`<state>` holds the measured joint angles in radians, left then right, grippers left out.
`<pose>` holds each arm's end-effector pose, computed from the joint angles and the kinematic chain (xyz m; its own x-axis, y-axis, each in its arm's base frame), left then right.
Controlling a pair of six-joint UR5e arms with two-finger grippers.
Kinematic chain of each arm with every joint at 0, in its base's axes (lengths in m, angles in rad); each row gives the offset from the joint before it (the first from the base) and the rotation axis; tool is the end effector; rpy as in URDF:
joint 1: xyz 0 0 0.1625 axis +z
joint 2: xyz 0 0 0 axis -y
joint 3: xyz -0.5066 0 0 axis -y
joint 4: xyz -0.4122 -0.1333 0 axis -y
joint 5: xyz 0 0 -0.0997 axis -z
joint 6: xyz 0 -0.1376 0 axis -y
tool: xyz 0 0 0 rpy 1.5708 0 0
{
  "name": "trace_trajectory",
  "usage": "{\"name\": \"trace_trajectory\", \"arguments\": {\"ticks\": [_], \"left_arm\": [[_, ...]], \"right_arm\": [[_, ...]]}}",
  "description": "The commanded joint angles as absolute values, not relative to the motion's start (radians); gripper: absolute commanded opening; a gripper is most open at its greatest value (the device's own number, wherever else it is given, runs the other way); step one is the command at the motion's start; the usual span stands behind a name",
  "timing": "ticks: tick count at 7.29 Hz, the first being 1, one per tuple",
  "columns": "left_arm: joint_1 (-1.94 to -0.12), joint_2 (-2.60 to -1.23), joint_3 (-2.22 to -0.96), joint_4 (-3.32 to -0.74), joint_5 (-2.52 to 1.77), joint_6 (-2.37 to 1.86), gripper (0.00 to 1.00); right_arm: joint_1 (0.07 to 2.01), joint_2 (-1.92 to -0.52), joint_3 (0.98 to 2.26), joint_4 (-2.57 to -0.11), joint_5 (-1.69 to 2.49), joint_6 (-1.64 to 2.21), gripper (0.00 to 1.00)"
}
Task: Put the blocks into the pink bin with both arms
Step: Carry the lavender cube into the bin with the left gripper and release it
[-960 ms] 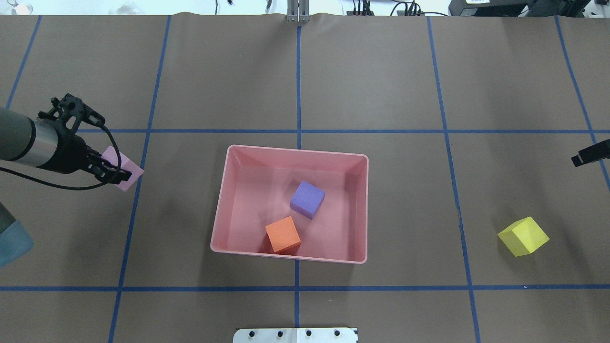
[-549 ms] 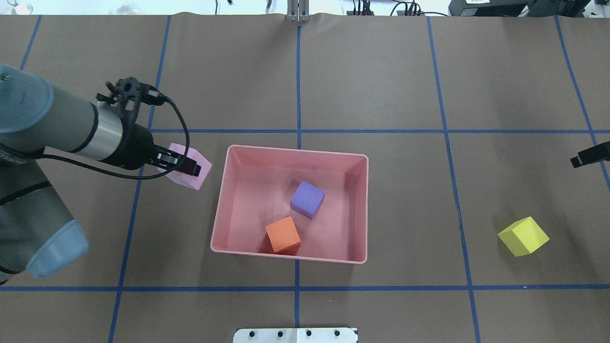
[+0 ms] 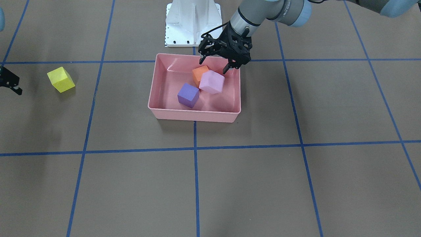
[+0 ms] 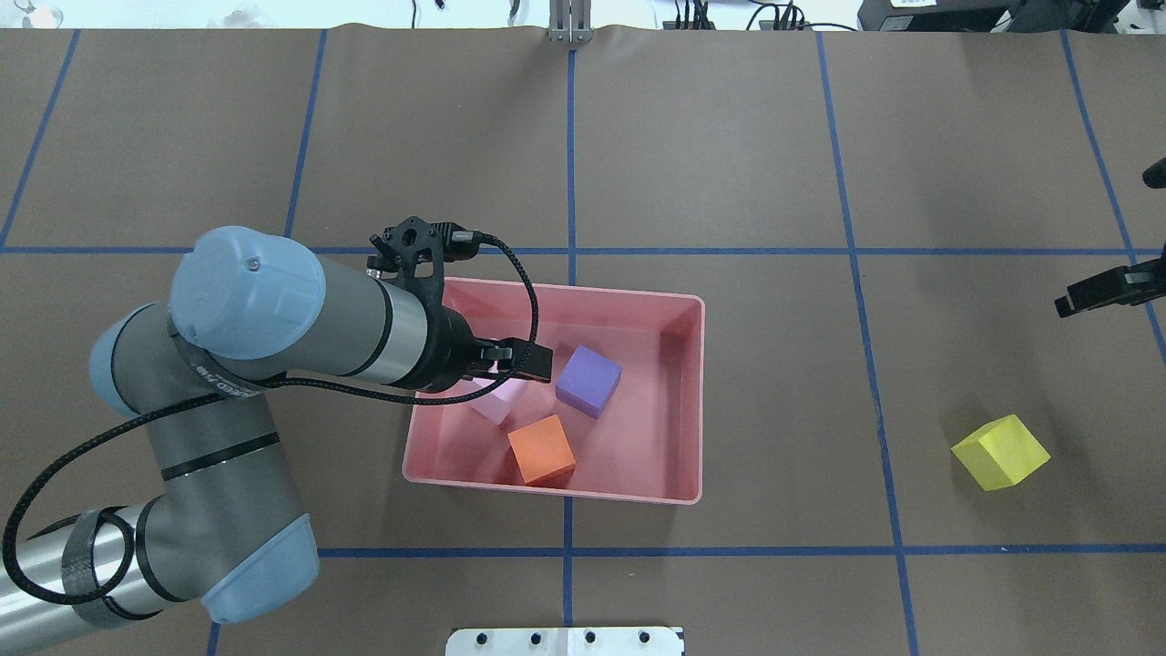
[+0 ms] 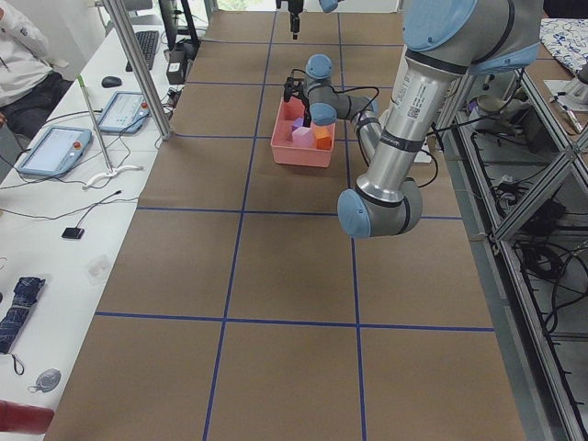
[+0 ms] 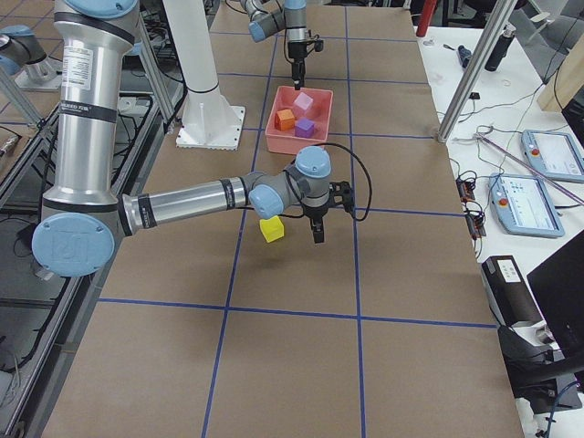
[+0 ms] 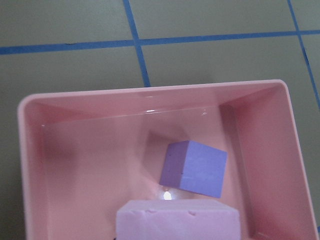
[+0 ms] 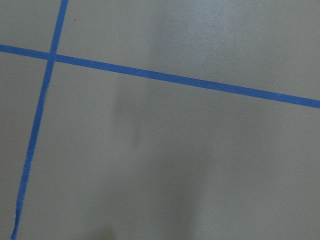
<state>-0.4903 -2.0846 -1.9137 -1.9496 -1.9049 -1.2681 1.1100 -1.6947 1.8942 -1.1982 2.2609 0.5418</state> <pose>0.5535 -0.3954 0.2408 0.3283 0.1440 -0.9335 0.0773 0.9809 0.1785 -0.1737 -0.4527 0.6188 0.6533 -0.1700 0.7378 0.0431 0.9813 0.1878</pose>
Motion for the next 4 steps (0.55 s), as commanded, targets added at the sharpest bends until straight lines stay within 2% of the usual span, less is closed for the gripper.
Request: {"name": "trace_trajectory", "arguments": {"ticks": [1, 4], "left_arm": [[-0.482, -2.091, -1.91, -1.951, -1.887, -1.29, 1.0], [-0.482, -2.088, -1.907, -1.951, -1.887, -1.287, 1.0]], "right_arm": [[0.967, -1.719, 1.899, -1.024, 2.2, 0.675, 1.0], [0.821, -1.825, 1.989, -1.012, 2.077, 0.727, 1.0]]}}
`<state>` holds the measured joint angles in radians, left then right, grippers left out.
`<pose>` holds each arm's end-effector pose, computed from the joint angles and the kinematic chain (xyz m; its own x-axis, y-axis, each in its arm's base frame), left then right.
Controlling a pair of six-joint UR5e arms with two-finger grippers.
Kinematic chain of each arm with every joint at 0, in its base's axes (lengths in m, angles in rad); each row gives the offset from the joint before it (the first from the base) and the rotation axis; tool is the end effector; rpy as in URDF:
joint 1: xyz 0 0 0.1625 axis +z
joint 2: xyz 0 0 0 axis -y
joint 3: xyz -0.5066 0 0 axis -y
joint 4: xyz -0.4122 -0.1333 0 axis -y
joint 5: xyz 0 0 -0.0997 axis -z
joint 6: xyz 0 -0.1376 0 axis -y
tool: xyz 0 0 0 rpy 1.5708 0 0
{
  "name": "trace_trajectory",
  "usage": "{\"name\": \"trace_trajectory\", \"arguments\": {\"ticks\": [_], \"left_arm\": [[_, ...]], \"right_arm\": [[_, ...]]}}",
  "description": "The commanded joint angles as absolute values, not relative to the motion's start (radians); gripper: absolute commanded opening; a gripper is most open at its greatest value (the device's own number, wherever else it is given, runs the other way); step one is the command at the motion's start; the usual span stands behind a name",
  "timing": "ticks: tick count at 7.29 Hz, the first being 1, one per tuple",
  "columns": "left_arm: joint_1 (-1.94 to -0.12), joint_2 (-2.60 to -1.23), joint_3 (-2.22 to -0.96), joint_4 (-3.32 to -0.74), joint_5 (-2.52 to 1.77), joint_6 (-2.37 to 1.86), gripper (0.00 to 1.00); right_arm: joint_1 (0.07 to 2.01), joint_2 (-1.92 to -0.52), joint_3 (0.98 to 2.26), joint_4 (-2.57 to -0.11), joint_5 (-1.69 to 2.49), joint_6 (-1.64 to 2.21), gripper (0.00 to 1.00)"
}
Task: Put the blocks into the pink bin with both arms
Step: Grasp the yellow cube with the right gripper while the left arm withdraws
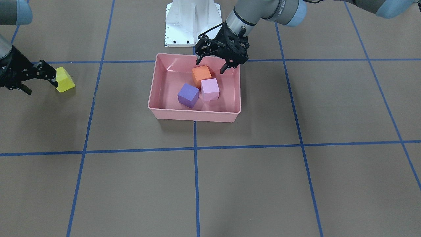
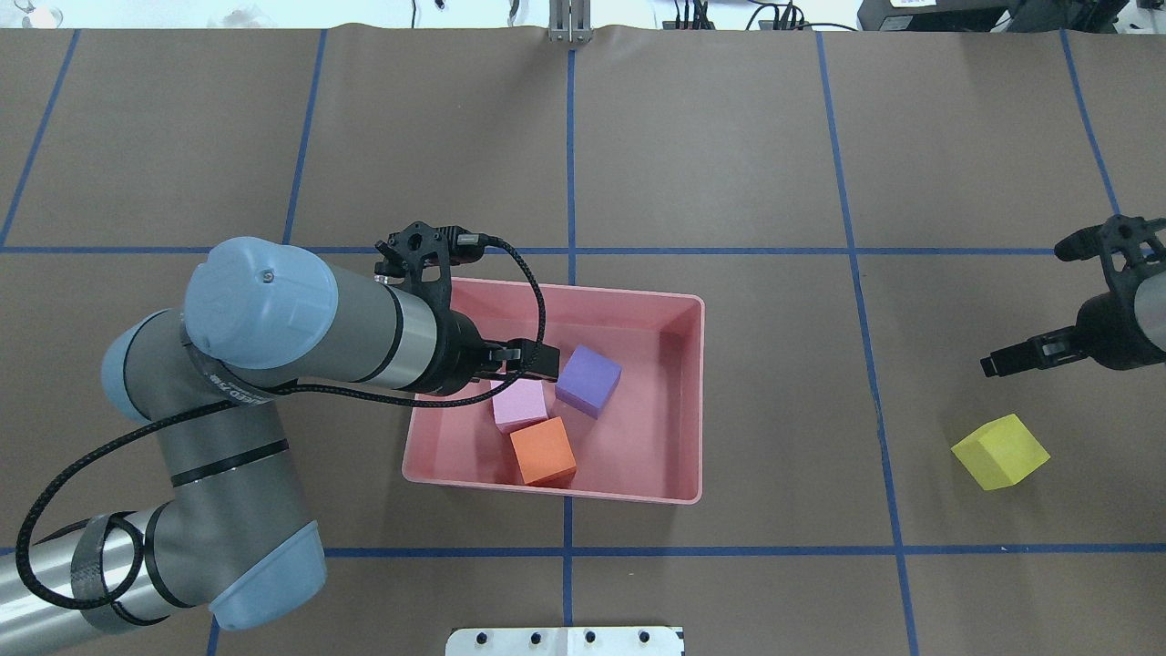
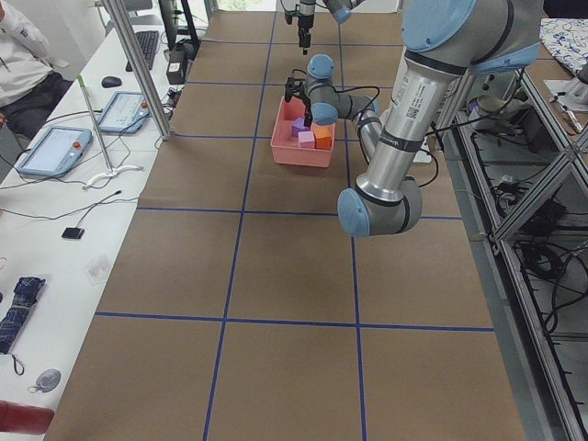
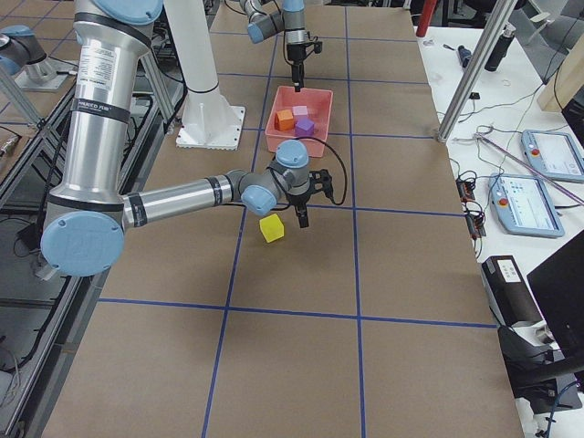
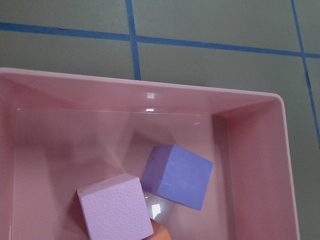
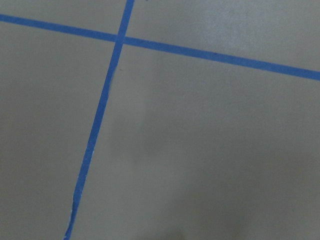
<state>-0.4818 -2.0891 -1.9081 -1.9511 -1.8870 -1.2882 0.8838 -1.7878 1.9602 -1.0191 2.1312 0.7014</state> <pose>0.5585 -0.3942 0.2402 0.3299 0.1266 -0.9355 0.0918 0.9820 0.1652 -0.2382 -0.3852 0.6078 0.6363 -0.2446 0.7317 0.0844 0.9648 0.2491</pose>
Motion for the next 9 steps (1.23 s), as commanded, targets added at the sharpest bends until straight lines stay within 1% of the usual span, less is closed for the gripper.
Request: {"name": "trace_trajectory", "arguments": {"ticks": [1, 3, 7, 9], "left_arm": [[-0.482, -2.086, -1.907, -1.951, -1.887, -1.287, 1.0], [-0.48, -2.083, -1.907, -1.951, -1.885, -1.287, 1.0], [-0.48, -2.079, -1.908, -1.954, -1.885, -1.287, 1.0], [-0.48, -2.079, -1.908, -1.954, -1.885, -1.287, 1.0]], "right_arm": [[0.771, -1.848, 1.991, -1.006, 2.028, 0.729, 1.0], [0.733, -1.925, 1.991, -0.895, 2.026, 0.73, 1.0], [0.666, -1.936, 1.988, -0.887, 1.991, 0.73, 1.0], [0.609, -1.931, 1.967, -0.887, 1.921, 0.729, 0.99]]}}
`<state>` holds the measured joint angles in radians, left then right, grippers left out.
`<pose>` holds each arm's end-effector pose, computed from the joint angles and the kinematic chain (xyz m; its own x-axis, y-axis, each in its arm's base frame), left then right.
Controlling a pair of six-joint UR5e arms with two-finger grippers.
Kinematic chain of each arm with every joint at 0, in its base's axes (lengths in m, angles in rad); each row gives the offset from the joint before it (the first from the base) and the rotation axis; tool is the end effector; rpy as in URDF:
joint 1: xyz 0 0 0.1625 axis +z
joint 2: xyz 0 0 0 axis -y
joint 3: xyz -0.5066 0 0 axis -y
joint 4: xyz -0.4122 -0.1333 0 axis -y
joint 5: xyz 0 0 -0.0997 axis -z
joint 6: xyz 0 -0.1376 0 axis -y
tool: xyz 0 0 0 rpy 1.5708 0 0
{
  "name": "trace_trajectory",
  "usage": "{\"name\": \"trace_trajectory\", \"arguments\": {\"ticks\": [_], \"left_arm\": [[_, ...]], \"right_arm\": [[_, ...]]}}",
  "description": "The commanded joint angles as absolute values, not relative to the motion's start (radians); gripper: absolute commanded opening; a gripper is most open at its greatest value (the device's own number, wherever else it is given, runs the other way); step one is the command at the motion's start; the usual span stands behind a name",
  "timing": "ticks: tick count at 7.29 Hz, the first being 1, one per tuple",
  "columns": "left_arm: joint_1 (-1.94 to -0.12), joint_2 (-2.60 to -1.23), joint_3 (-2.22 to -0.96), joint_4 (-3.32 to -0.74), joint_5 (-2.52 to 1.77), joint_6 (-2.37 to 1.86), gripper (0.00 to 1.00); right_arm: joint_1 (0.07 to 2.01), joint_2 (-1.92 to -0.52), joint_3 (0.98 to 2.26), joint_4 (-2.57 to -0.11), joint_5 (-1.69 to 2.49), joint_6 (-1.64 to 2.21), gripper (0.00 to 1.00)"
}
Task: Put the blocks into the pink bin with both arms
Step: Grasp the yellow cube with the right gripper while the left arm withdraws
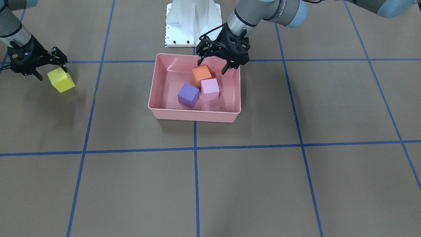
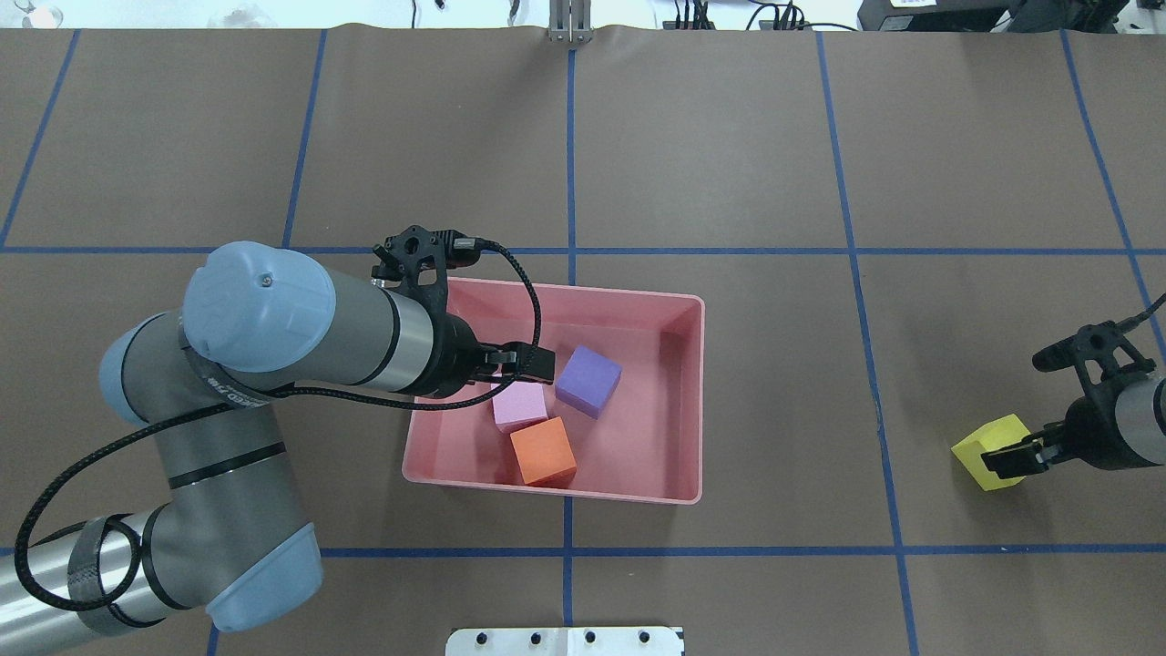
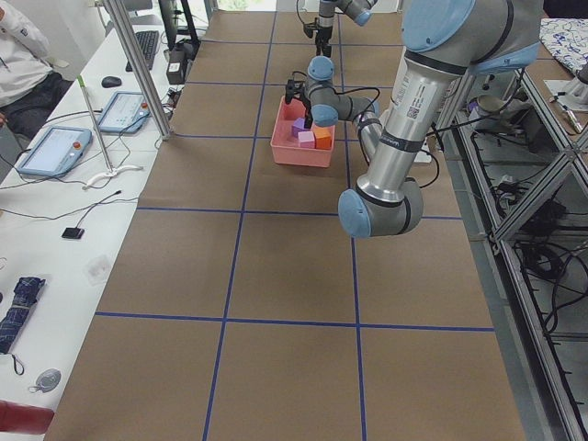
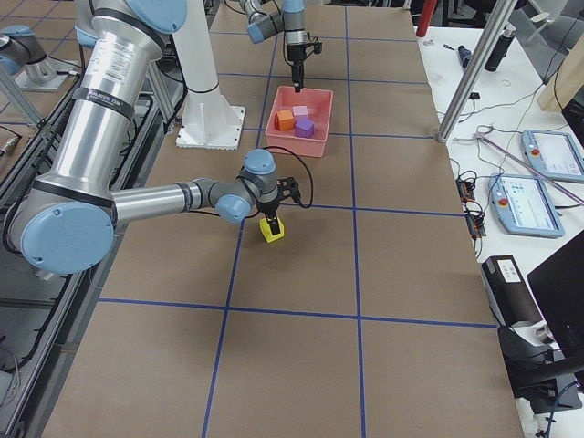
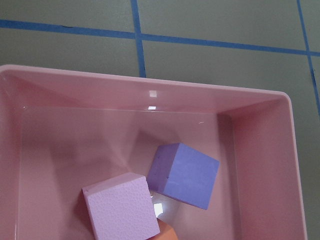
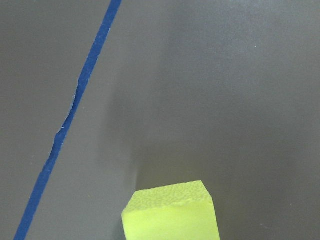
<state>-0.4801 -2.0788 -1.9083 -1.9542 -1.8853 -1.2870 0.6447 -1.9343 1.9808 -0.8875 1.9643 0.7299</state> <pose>0.5582 -0.3930 0.2466 0.3361 0.1252 -0.9335 0.0902 0.9823 0.1642 -0.2639 -0.2992 0.6451 0.6586 -0.3660 0.6575 0.2101 0.9285 0.3063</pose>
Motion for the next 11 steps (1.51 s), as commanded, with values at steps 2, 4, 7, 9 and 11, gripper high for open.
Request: {"name": "trace_trajectory", "arguments": {"ticks": [2, 4, 7, 9, 11], "left_arm": [[-0.48, -2.077, -1.908, -1.954, -1.885, -1.287, 1.0], [-0.483, -2.077, -1.908, -1.954, -1.885, -1.276, 1.0], [-0.575, -2.001, -1.989, -1.747, -1.902, -0.955, 1.0], [-0.693, -1.868, -2.052, -1.703, -1.972, -0.69, 1.0], [-0.915, -1.733, -2.049, -1.71, -2.174, -0.377, 1.0]], "right_arm": [[0.604, -1.928, 1.956, -0.888, 1.919, 0.73, 0.44], [0.607, -1.916, 1.97, -0.888, 1.933, 0.732, 0.0], [0.828, -1.862, 1.99, -0.91, 2.17, 0.818, 0.0], [0.864, -1.733, 2.002, -0.943, 2.207, 1.077, 0.0], [0.856, -1.578, 2.063, -1.151, 2.204, 1.231, 0.0]]}}
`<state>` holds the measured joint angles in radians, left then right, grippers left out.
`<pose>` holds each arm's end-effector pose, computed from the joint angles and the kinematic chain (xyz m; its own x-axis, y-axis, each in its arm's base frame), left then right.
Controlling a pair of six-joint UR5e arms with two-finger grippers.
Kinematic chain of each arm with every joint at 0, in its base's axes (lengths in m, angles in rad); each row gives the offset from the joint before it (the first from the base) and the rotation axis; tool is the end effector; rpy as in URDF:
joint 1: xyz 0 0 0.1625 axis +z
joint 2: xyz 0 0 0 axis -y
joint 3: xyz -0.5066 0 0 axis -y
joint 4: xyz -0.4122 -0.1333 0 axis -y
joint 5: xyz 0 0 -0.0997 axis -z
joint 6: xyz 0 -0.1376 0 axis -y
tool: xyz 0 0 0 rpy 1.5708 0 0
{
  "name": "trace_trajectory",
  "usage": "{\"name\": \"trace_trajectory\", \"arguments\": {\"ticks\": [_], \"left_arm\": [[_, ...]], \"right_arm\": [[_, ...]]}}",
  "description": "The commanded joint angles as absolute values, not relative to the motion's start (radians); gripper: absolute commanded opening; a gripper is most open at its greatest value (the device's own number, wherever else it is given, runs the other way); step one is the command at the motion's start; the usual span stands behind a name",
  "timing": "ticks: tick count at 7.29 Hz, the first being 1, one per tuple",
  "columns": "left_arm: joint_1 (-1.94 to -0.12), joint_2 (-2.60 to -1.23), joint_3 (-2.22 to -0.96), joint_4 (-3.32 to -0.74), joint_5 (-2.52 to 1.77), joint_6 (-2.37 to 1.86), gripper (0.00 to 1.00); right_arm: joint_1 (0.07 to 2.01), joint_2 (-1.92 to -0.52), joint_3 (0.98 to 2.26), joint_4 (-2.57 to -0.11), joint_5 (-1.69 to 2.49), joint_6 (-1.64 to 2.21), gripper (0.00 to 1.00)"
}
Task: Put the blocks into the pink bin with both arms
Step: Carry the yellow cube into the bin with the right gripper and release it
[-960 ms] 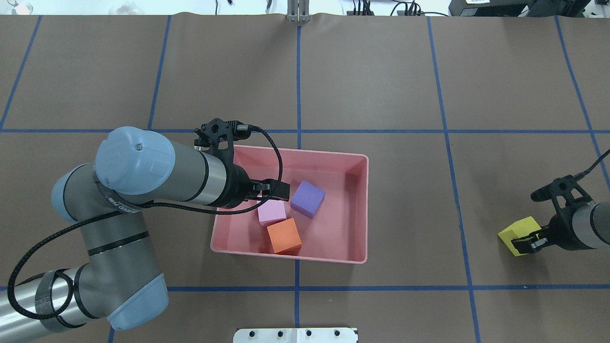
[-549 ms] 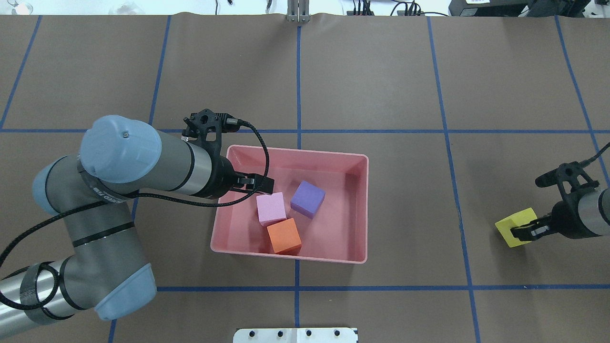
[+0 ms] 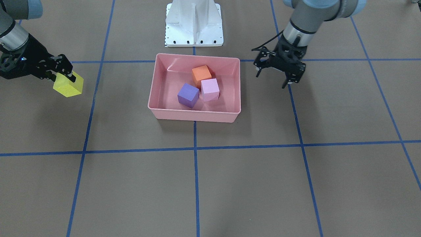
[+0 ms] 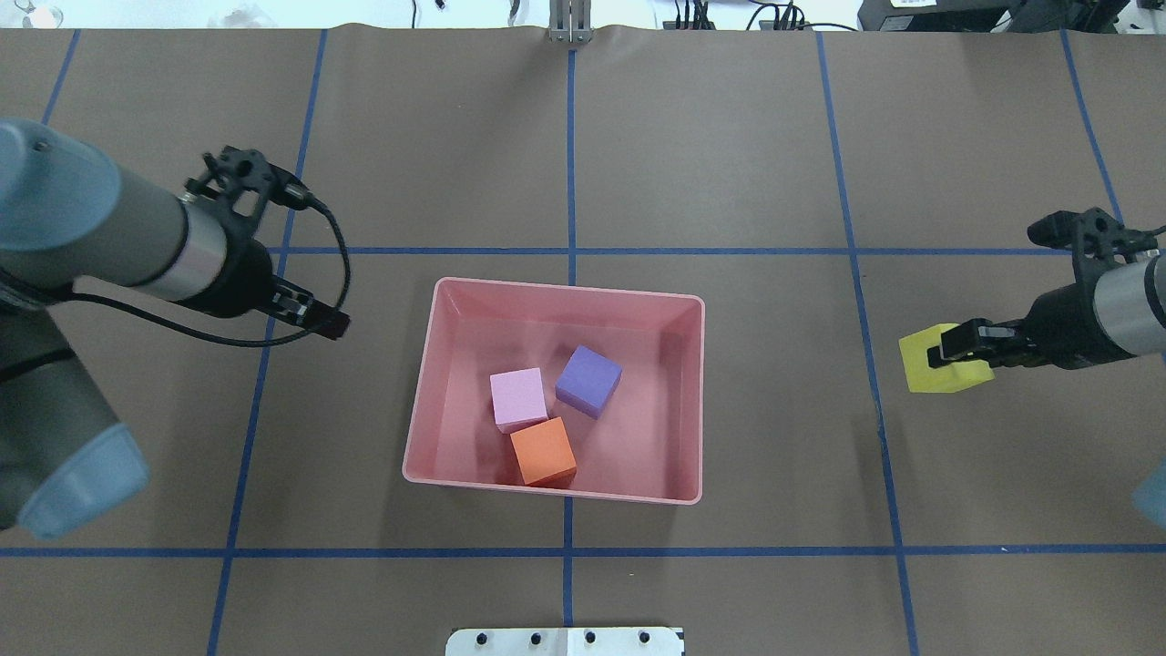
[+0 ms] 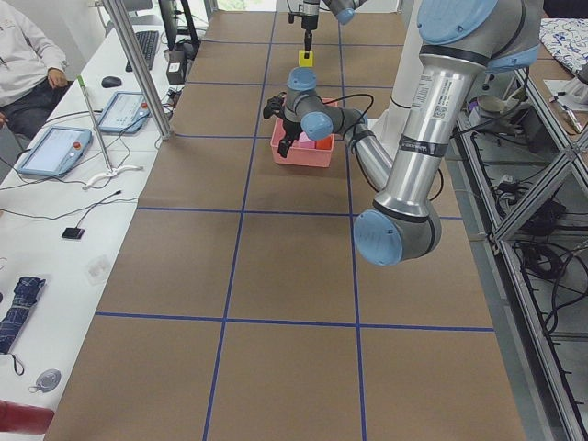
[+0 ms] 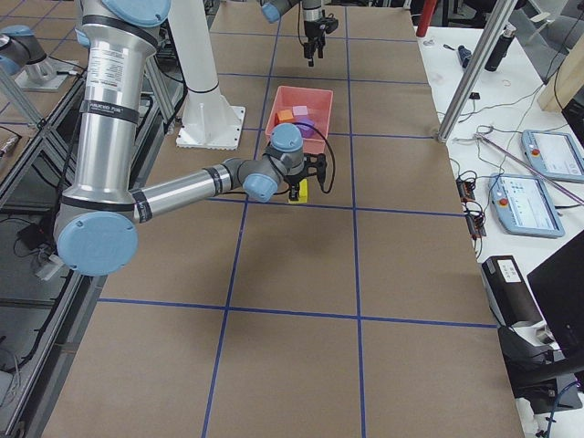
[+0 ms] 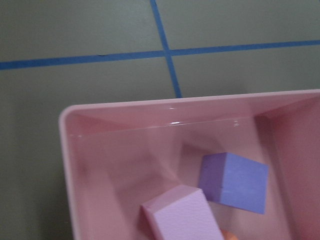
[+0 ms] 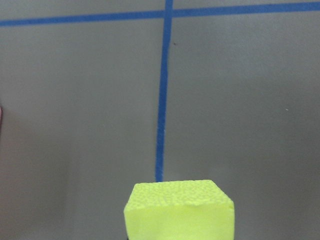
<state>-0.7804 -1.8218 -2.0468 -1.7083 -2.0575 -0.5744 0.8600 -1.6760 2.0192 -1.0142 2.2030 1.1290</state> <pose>0.3715 -0.4648 0.3823 0.5604 0.4894 -0.6682 -0.1867 0.8606 0.4738 -0.2763 -0.4006 0.5185 0.4990 0.0510 0.8651 -0.1063 0.9943 0.0027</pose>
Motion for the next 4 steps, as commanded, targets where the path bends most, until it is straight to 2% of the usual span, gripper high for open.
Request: {"name": "trace_trajectory", "arguments": {"ticks": [1, 3, 4], "left_arm": [[-1.024, -1.67, -2.039, -1.71, -2.239, -0.224, 1.0], [-1.26, -1.597, -1.929, -1.71, -2.374, 0.092, 1.0], [-1.32, -1.592, -1.884, -1.709, -2.384, 0.166, 1.0]], "right_arm": [[0.848, -1.477, 2.112, -1.337, 2.198, 1.253, 0.0], [0.748, -1.201, 2.128, -1.675, 2.134, 1.393, 0.0], [0.664, -1.107, 2.125, -1.753, 2.04, 1.466, 0.0]]}}
